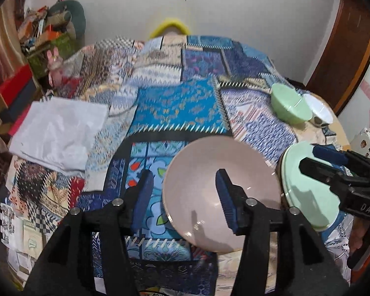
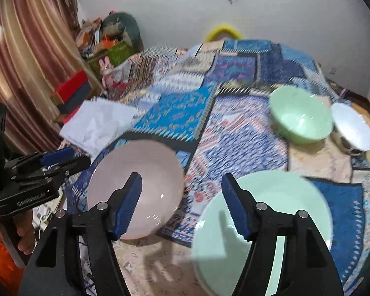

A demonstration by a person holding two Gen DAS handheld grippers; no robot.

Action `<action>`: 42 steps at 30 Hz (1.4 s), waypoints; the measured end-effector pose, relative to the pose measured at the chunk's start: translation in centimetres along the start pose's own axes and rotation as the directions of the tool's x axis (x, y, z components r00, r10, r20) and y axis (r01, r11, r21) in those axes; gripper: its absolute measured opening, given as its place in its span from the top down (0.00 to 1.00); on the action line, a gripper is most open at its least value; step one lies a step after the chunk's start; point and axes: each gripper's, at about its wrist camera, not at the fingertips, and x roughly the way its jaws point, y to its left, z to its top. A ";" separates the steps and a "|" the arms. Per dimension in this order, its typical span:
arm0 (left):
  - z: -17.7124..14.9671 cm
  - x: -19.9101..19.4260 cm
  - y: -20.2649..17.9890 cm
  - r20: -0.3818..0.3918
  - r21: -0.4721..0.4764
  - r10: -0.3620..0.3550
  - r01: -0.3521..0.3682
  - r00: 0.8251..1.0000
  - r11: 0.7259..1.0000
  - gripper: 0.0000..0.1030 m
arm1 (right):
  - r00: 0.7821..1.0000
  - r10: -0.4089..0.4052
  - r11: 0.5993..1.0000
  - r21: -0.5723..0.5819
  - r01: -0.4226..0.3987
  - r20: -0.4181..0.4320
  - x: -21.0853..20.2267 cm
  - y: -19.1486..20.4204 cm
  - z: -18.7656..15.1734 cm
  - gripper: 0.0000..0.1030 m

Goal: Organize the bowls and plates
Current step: 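Lower the pink bowl onto the plate stack and open both tools, then grasp the pale green bowl rim with both tools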

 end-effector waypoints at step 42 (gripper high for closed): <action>12.9 14.4 -20.3 -0.001 0.150 -0.105 0.104 0.995 0.983 0.38 | 0.966 -0.236 0.960 0.182 0.215 0.102 -2.1 -19.6 3.3 0.43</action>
